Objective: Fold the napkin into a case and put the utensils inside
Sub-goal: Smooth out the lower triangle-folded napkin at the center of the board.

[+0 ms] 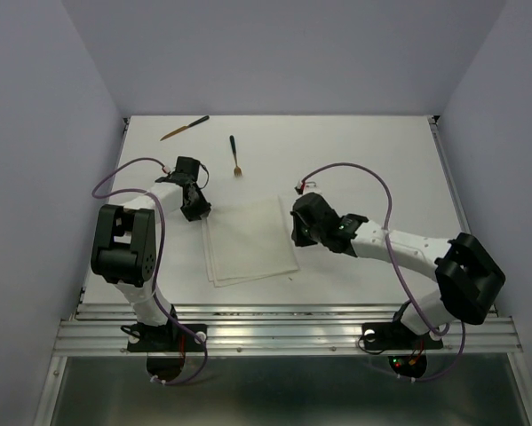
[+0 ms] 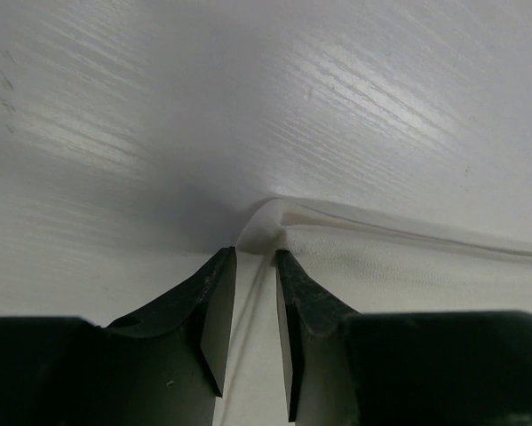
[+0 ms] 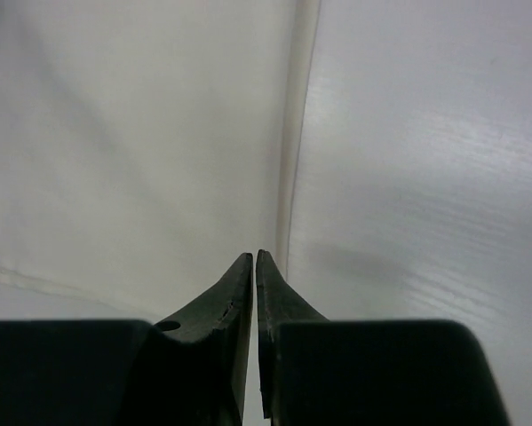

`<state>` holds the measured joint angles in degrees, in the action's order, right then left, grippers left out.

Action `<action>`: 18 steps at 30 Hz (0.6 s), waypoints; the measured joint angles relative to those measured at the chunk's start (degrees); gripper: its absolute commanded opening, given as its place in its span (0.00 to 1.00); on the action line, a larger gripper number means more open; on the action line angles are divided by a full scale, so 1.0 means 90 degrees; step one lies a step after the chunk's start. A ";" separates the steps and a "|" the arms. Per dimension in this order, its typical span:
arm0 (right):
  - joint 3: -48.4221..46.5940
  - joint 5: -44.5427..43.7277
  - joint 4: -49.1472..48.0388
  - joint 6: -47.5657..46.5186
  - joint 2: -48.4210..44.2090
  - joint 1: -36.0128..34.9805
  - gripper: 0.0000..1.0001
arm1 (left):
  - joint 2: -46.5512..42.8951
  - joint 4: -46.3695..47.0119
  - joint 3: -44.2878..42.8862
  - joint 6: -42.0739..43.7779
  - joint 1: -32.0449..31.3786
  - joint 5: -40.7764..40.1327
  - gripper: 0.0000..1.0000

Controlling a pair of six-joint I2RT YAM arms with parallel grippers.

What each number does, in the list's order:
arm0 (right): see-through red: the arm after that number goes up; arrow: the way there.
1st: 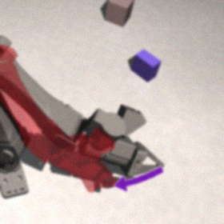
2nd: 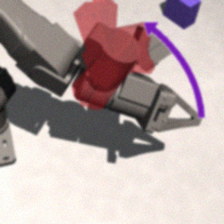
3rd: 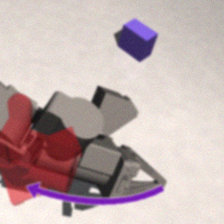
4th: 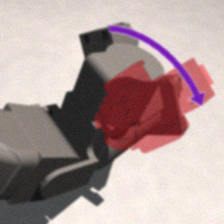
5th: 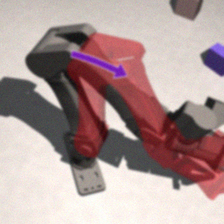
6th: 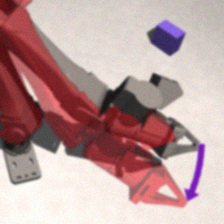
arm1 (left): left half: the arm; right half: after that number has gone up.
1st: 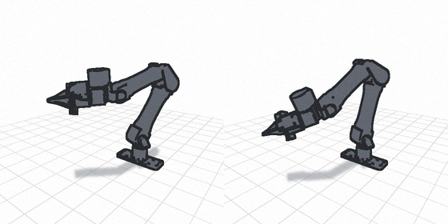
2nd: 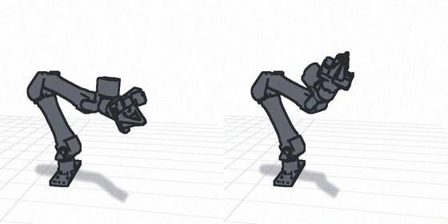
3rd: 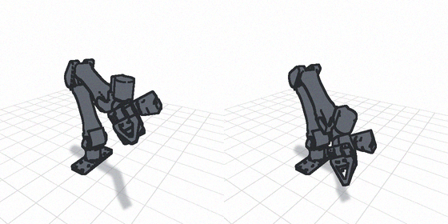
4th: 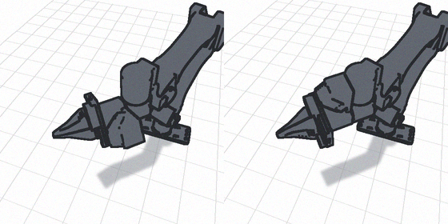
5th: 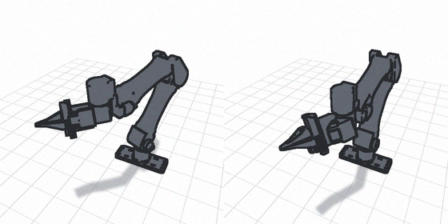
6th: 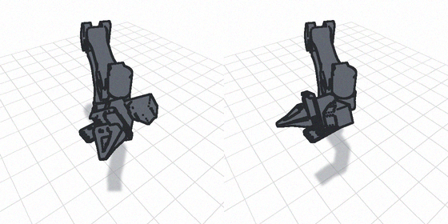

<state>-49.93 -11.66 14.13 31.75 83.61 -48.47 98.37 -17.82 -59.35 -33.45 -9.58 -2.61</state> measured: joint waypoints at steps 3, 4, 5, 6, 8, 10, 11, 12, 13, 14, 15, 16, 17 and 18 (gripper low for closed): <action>-0.0576 -0.0187 0.0027 -0.0107 0.0282 0.0112 0.11 | 0.0000 0.0002 0.0000 -0.0002 0.0000 -0.0010 0.34; -0.0811 -0.0238 0.0027 -0.0165 0.0440 0.0158 0.11 | 0.0000 0.0002 0.0000 -0.0005 0.0000 -0.0015 0.34; -0.0969 -0.0279 0.0029 -0.0206 0.0556 0.0202 0.11 | 0.0000 0.0010 0.0000 -0.0007 0.0000 -0.0022 0.34; -0.1214 -0.0299 0.0027 -0.0277 0.0758 0.0272 0.11 | 0.0000 0.0010 0.0000 -0.0007 0.0000 -0.0027 0.34; -0.1722 -0.0328 0.0005 -0.0403 0.1212 0.0435 0.10 | 0.0002 0.0022 0.0000 -0.0010 0.0000 -0.0027 0.33; -0.2191 -0.0253 -0.0063 -0.0491 0.1712 0.0639 0.10 | 0.0007 0.0044 0.0000 -0.0010 0.0000 -0.0022 0.33; -0.2378 -0.0197 -0.0078 -0.0517 0.1938 0.0724 0.09 | 0.0007 0.0053 0.0000 -0.0010 0.0000 -0.0017 0.33; -0.2616 -0.0136 -0.0090 -0.0554 0.2237 0.0835 0.09 | 0.0007 0.0058 0.0000 -0.0010 0.0000 -0.0010 0.33; -0.2720 -0.0097 -0.0112 -0.0561 0.2404 0.0894 0.09 | 0.0007 0.0068 0.0000 -0.0010 0.0000 0.0000 0.33; -0.2839 -0.0058 -0.0107 -0.0576 0.2589 0.0959 0.09 | 0.0007 0.0075 0.0000 -0.0010 0.0000 0.0005 0.33; -0.2970 -0.0007 -0.0107 -0.0585 0.2803 0.1022 0.09 | 0.0007 0.0097 0.0000 -0.0010 0.0000 0.0010 0.33; -0.3070 0.0017 -0.0117 -0.0590 0.2990 0.1064 0.09 | 0.0007 0.0104 0.0000 -0.0010 0.0000 0.0012 0.33; -0.3118 0.0061 -0.0121 -0.0595 0.3113 0.1086 0.09 | 0.0007 0.0114 0.0000 -0.0010 0.0000 0.0022 0.33; -0.3198 0.0097 -0.0100 -0.0600 0.3288 0.1093 0.09 | 0.0007 0.0119 0.0000 -0.0010 0.0000 0.0029 0.33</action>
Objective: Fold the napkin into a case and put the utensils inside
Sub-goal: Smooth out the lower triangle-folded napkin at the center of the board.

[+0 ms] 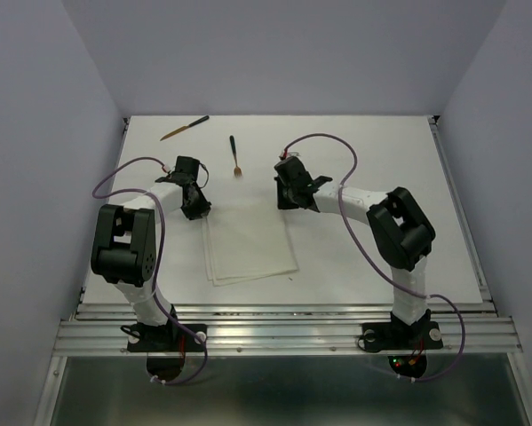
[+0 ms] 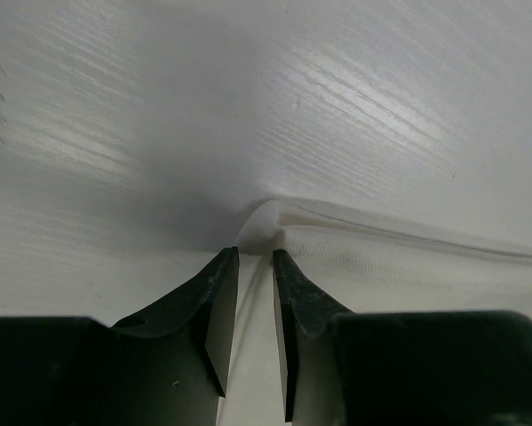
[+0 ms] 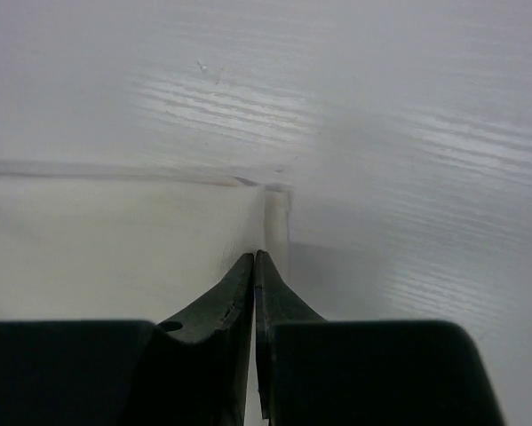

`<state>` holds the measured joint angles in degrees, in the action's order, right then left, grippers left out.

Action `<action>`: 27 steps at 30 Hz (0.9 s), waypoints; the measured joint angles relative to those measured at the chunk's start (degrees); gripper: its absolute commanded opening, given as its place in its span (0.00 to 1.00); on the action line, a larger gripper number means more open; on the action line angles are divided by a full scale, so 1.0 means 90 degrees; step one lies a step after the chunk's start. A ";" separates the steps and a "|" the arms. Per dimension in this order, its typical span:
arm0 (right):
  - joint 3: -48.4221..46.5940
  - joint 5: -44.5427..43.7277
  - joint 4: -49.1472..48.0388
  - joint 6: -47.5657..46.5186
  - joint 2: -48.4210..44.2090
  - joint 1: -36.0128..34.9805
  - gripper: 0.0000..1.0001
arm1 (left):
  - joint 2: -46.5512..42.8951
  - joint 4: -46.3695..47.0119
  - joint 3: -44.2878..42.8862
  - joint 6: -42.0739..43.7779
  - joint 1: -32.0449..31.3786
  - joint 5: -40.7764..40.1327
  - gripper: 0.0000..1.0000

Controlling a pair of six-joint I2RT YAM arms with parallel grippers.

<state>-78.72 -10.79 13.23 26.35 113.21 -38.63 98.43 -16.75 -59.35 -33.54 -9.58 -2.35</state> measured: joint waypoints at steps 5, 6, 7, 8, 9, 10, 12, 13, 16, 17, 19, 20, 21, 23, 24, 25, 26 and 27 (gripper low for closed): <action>-0.0228 0.0063 -0.0041 -0.0053 0.0510 -0.0007 0.08 | 0.0000 0.0141 0.0138 0.0000 0.0000 0.0061 0.33; -0.0274 0.0058 -0.0046 -0.0075 0.0525 -0.0007 0.08 | -0.0012 0.0185 0.0189 -0.0022 0.0000 0.0073 0.33; -0.0313 0.0034 -0.0051 -0.0112 0.0542 -0.0007 0.08 | -0.0063 0.0216 0.0236 -0.0024 0.0002 0.0080 0.33; -0.0328 0.0015 -0.0049 -0.0143 0.0559 -0.0007 0.08 | -0.0097 0.0233 0.0287 -0.0029 0.0005 0.0087 0.33; -0.0328 -0.0024 -0.0041 -0.0168 0.0561 -0.0007 0.08 | -0.0141 0.0260 0.0345 -0.0041 0.0005 0.0095 0.33; -0.0325 -0.0056 -0.0032 -0.0192 0.0561 -0.0007 0.08 | -0.0192 0.0270 0.0398 -0.0051 0.0007 0.0109 0.33; -0.0323 -0.0131 -0.0032 -0.0250 0.0534 -0.0007 0.09 | -0.0296 0.0274 0.0527 -0.0092 0.0007 0.0155 0.33; -0.0318 -0.0146 -0.0029 -0.0270 0.0508 -0.0007 0.09 | -0.0364 0.0274 0.0597 -0.0109 0.0007 0.0175 0.33; -0.0170 -0.0143 0.0012 -0.0325 0.0228 -0.0007 0.10 | -0.0510 0.0270 0.0758 -0.0168 0.0007 0.0226 0.33; -0.0095 -0.0124 0.0005 -0.0335 0.0075 -0.0007 0.10 | -0.0580 0.0267 0.0828 -0.0194 0.0007 0.0270 0.33; 0.0078 -0.0019 -0.0015 -0.0335 -0.0202 -0.0007 0.10 | -0.0721 0.0272 0.0996 -0.0274 0.0007 0.0350 0.33; 0.0226 0.0041 -0.0012 -0.0330 -0.0459 -0.0012 0.10 | -0.0772 0.0272 0.1056 -0.0311 0.0007 0.0374 0.33; 0.0384 0.0117 -0.0066 -0.0306 -0.0687 -0.0029 0.11 | -0.0862 0.0306 0.1163 -0.0376 0.0005 0.0408 0.33; 0.0656 0.0226 -0.0100 -0.0277 -0.1018 -0.0085 0.11 | -0.1022 0.0321 0.1350 -0.0476 0.0000 0.0454 0.33; 0.0811 0.0294 -0.0104 -0.0236 -0.1180 -0.0129 0.11 | -0.1134 0.0325 0.1450 -0.0527 -0.0007 0.0478 0.34; 0.0974 0.0369 -0.0126 -0.0204 -0.1304 -0.0160 0.11 | -0.1248 0.0308 0.1554 -0.0597 -0.0027 0.0512 0.34; 0.1226 0.0425 -0.0136 -0.0134 -0.1462 -0.0233 0.11 | -0.1316 0.0296 0.1608 -0.0631 -0.0049 0.0534 0.34; 0.1421 0.0471 -0.0117 -0.0078 -0.1569 -0.0270 0.11 | -0.1389 0.0284 0.1666 -0.0675 -0.0063 0.0568 0.34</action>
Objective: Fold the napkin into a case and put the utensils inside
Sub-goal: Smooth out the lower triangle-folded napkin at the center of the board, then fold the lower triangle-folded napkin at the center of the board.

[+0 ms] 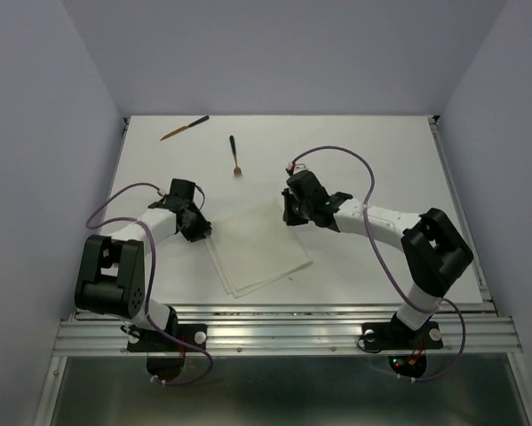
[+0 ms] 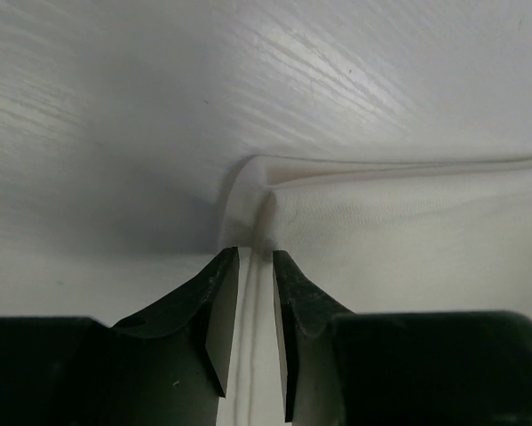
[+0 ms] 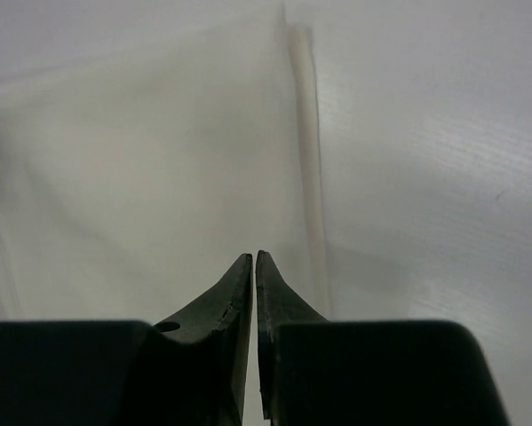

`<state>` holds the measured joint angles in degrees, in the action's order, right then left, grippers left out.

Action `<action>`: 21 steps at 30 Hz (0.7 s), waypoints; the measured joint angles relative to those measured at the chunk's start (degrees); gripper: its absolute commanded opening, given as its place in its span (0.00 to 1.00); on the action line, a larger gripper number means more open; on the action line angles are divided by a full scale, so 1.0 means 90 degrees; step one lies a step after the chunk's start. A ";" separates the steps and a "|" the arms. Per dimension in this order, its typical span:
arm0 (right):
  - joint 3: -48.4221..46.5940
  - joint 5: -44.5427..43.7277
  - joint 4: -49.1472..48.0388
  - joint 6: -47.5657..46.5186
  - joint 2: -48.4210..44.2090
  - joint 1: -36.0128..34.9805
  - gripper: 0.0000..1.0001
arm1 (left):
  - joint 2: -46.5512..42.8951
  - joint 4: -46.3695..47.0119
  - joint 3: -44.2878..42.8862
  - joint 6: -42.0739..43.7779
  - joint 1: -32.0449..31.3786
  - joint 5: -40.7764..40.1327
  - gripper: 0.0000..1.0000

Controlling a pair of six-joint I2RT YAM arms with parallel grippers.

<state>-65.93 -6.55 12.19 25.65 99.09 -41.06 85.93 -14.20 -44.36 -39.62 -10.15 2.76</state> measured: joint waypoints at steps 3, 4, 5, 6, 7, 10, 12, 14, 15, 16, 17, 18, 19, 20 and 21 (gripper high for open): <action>0.0719 0.0080 -0.0019 0.0187 -0.0284 -0.0083 0.11 | -0.0311 -0.0117 0.0107 -0.0095 -0.0075 0.0075 0.36; 0.0867 0.0090 -0.0010 0.0223 -0.0347 -0.0095 0.11 | -0.0427 -0.0141 0.0107 -0.0112 -0.0085 0.0097 0.38; 0.1107 0.0095 0.0024 0.0294 -0.0427 -0.0095 0.11 | -0.0556 -0.0163 0.0107 -0.0112 -0.0085 0.0092 0.40; 0.1365 0.0095 0.0085 0.0355 -0.0488 -0.0095 0.11 | -0.0653 -0.0202 0.0097 -0.0104 -0.0085 0.0063 0.41; 0.1481 0.0095 0.0100 0.0384 -0.0503 -0.0095 0.11 | -0.0738 -0.0260 0.0073 -0.0102 -0.0085 0.0039 0.43; 0.1683 0.0095 0.0051 0.0488 -0.0559 -0.0085 0.10 | -0.0894 -0.0525 -0.0175 -0.0034 -0.0075 -0.0182 0.46; 0.1685 0.0075 0.0066 0.0491 -0.0576 -0.0083 0.11 | -0.0901 -0.0673 -0.0396 0.0027 -0.0053 -0.0335 0.47; 0.1683 0.0044 0.0100 0.0483 -0.0595 -0.0083 0.13 | -0.0911 -0.0763 -0.0612 0.0117 0.0005 -0.0488 0.48; 0.1683 0.0005 0.0134 0.0469 -0.0636 -0.0083 0.13 | -0.0918 -0.0789 -0.0685 0.0151 0.0041 -0.0544 0.48; 0.1678 -0.0012 0.0158 0.0464 -0.0668 -0.0083 0.13 | -0.0940 -0.0845 -0.0770 0.0192 0.0097 -0.0605 0.48; 0.1666 -0.0051 0.0221 0.0442 -0.0760 -0.0085 0.15 | -0.0974 -0.0911 -0.0838 0.0253 0.0177 -0.0675 0.48; 0.1642 -0.0078 0.0287 0.0418 -0.0855 -0.0102 0.17 | -0.0998 -0.0967 -0.0884 0.0296 0.0238 -0.0721 0.48; 0.1579 -0.0117 0.0372 0.0408 -0.0962 -0.0114 0.18 | -0.1027 -0.1010 -0.0928 0.0345 0.0338 -0.0748 0.48; 0.1467 -0.0163 0.0471 0.0372 -0.1025 -0.0131 0.20 | -0.1044 -0.1056 -0.0957 0.0391 0.0418 -0.0763 0.48; 0.1299 -0.0233 0.0542 0.0338 -0.1090 -0.0192 0.26 | -0.1061 -0.1112 -0.0991 0.0461 0.0539 -0.0789 0.48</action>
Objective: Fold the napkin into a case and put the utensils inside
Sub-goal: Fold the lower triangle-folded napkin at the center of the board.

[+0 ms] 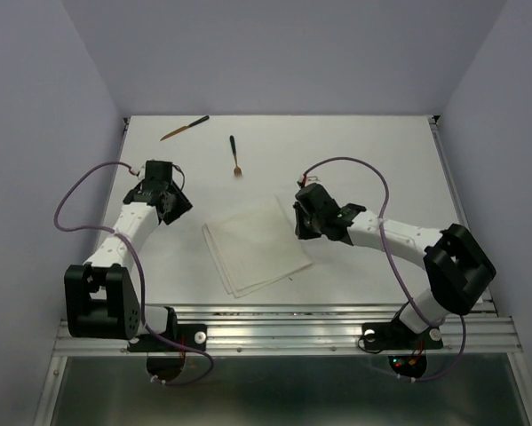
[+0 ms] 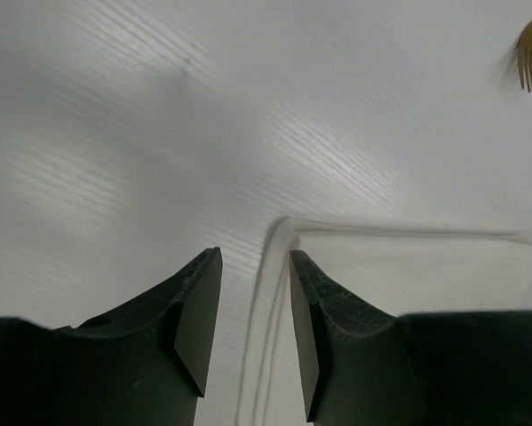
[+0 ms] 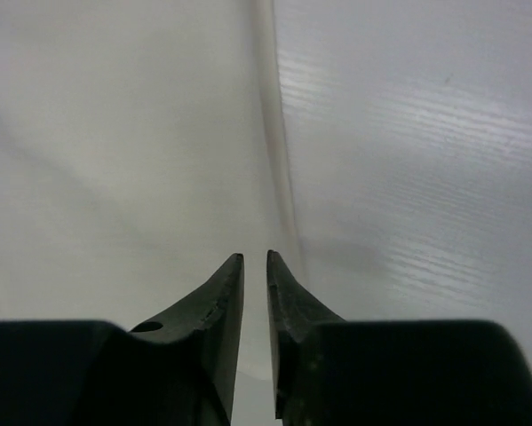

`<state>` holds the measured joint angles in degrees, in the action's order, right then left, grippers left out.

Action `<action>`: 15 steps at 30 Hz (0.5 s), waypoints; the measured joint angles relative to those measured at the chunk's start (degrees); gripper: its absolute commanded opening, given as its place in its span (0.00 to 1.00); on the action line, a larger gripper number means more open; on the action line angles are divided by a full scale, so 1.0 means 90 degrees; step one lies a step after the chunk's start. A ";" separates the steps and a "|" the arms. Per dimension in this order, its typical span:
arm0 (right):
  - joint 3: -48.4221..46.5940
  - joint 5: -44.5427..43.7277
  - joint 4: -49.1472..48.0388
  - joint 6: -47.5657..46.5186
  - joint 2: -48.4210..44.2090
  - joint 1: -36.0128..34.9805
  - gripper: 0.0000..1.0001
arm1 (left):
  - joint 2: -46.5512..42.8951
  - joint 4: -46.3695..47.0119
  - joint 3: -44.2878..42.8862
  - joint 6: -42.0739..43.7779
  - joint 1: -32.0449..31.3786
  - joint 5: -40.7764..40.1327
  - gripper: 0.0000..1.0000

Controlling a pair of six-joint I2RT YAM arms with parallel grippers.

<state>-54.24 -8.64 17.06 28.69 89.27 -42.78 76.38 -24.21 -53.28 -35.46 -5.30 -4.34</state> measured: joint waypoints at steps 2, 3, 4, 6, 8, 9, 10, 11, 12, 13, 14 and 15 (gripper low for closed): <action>-0.0362 -0.0134 0.0068 -0.0075 -0.0032 -0.0221 0.36 | -0.0007 -0.0083 -0.0039 0.0104 0.0240 -0.0005 0.49; -0.0527 -0.0221 0.0073 -0.0095 -0.0032 -0.0372 0.39 | -0.0007 -0.0114 -0.0049 0.0138 0.0308 -0.0002 0.49; -0.0636 -0.0267 0.0070 -0.0117 -0.0032 -0.0488 0.42 | -0.0007 -0.0141 -0.0051 0.0182 0.0396 -0.0002 0.49; -0.0928 -0.0401 0.0097 -0.0172 0.0010 -0.0896 0.50 | -0.0007 -0.0209 -0.0051 0.0248 0.0610 0.0051 0.49; -0.1263 -0.0576 0.0109 -0.0240 0.0221 -0.1389 0.55 | -0.0007 -0.0233 -0.0051 0.0274 0.0726 0.0104 0.49; -0.1457 -0.0661 0.0119 -0.0267 0.0401 -0.1615 0.59 | -0.0010 -0.0250 -0.0051 0.0294 0.0775 0.0141 0.49; -0.1620 -0.0729 0.0114 -0.0313 0.0573 -0.1787 0.61 | -0.0010 -0.0262 -0.0051 0.0306 0.0794 0.0160 0.49; -0.1766 -0.0784 0.0114 -0.0338 0.0770 -0.1957 0.63 | -0.0010 -0.0287 -0.0053 0.0342 0.0809 0.0197 0.49; -0.1945 -0.0865 0.0168 -0.0391 0.0996 -0.2178 0.65 | -0.0010 -0.0321 -0.0061 0.0374 0.0816 0.0219 0.49; -0.2098 -0.0920 0.0216 -0.0427 0.1205 -0.2351 0.66 | -0.0010 -0.0359 -0.0073 0.0401 0.0835 0.0233 0.49; -0.2276 -0.0996 0.0250 -0.0500 0.1469 -0.2521 0.68 | -0.0010 -0.0398 -0.0092 0.0430 0.0857 0.0248 0.49; -0.2392 -0.1027 0.0262 -0.0539 0.1664 -0.2647 0.69 | -0.0010 -0.0418 -0.0104 0.0461 0.0877 0.0265 0.49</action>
<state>-75.77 -17.89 19.42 23.83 104.25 -66.61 76.29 -27.97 -54.22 -31.31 2.59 -1.96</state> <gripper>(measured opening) 0.661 0.488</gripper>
